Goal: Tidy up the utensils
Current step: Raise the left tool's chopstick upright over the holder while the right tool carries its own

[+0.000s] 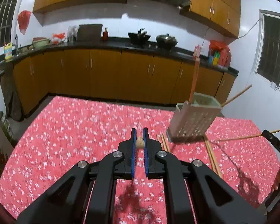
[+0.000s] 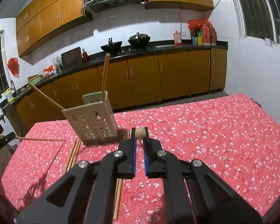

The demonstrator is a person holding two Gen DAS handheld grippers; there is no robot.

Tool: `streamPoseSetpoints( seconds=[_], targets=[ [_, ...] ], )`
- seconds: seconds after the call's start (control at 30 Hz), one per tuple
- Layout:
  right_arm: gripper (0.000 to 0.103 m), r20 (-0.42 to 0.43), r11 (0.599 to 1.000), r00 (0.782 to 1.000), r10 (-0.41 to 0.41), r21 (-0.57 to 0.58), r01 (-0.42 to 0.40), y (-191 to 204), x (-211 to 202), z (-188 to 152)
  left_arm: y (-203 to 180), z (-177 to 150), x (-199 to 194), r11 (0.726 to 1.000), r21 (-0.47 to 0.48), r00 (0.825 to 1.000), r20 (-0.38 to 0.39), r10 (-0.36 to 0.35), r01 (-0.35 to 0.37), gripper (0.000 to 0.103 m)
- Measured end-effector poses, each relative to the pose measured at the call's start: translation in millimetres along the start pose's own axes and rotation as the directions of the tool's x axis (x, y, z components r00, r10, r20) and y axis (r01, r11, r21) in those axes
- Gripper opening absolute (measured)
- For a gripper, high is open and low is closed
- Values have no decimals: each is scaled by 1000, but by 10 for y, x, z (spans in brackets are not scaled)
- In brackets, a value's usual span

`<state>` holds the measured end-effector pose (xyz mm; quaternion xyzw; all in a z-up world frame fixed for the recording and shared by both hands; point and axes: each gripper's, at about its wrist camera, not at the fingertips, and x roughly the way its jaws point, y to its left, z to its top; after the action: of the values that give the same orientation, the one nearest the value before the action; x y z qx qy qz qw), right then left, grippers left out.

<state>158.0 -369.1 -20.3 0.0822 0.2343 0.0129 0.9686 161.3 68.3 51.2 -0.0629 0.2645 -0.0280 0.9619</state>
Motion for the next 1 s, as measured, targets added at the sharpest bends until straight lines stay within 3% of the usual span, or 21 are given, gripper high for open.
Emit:
streamPoseSetpoints(
  seconds=[0.37, 0.67, 0.87, 1.0],
  targets=[
    [8, 90, 999, 995, 53, -9, -53, 105, -294, 371, -90, 333, -248, 999, 34, 996, 82, -38, 35, 7],
    [8, 209, 985, 963, 172, -17, -172, 339, -584, 863, -420, 616, -366, 992, 80, 983, 151, -107, 96, 7],
    [8, 296, 980, 935, 197, -38, -195, 582, -551, 1127, -751, 946, -379, 984, 79, 957, 232, -173, 158, 7],
    [8, 340, 983, 922, 185, -57, -177, 693, -436, 1246, -928, 1222, -377, 984, 65, 930, 323, -177, 165, 7]
  ],
)
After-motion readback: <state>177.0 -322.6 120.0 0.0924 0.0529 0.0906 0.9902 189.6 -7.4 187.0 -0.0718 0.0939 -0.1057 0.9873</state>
